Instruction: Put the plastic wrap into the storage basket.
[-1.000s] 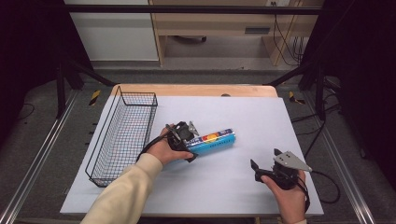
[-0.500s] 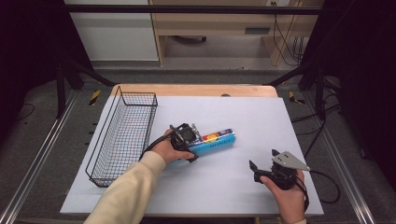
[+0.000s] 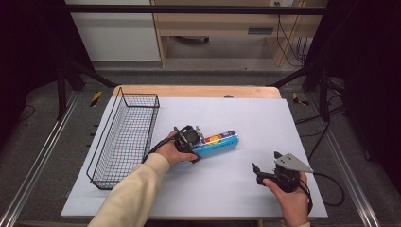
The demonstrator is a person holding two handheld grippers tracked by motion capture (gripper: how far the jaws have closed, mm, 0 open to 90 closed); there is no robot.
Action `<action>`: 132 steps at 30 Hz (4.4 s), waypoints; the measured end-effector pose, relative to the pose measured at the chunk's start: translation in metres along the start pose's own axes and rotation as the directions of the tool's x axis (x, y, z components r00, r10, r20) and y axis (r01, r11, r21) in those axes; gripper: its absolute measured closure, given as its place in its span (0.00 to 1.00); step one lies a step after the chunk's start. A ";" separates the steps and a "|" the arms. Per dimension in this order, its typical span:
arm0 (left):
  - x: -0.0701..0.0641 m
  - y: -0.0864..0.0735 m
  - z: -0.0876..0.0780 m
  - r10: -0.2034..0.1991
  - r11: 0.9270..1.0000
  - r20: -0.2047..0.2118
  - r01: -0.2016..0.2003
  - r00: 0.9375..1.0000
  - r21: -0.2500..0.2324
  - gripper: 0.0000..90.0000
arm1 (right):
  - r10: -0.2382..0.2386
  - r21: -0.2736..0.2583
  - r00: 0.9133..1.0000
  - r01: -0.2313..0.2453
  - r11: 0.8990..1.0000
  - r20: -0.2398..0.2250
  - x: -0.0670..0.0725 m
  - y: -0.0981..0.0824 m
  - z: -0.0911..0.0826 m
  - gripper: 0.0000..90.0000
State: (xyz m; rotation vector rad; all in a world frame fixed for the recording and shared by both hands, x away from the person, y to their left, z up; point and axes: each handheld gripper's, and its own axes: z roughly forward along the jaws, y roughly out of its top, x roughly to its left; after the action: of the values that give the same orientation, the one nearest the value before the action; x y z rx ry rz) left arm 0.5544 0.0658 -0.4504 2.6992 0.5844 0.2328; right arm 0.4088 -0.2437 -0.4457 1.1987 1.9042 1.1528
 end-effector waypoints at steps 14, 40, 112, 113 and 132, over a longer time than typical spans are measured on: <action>-0.016 0.007 -0.008 -0.001 1.000 0.007 0.001 1.000 0.000 0.36 | -0.001 -0.001 1.000 0.001 1.000 -0.006 0.000 0.000 0.000 0.12; -0.018 -0.005 -0.055 -0.095 0.989 -0.038 0.090 0.995 -0.118 0.36 | -0.004 0.009 1.000 0.004 1.000 -0.013 0.001 0.000 0.002 0.09; -0.040 -0.082 -0.216 -0.295 0.946 -0.228 0.250 0.928 -0.205 0.36 | 0.039 0.075 0.999 -0.041 0.996 0.027 0.015 0.003 0.004 0.12; -0.038 -0.085 -0.217 -0.304 0.944 -0.230 0.259 0.925 -0.206 0.36 | 0.039 0.075 0.999 -0.041 0.996 0.028 0.015 0.003 0.004 0.12; -0.024 -0.134 -0.230 -0.416 0.906 -0.261 0.375 0.871 -0.195 0.36 | 0.063 0.094 0.998 -0.065 0.993 0.019 0.015 0.003 0.004 0.12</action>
State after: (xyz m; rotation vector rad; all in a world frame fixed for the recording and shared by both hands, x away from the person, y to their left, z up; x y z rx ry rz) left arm 0.4295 0.2422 -0.2929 2.3553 1.1501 0.5498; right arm 0.4070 -0.2283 -0.4454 1.3254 1.9398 1.0926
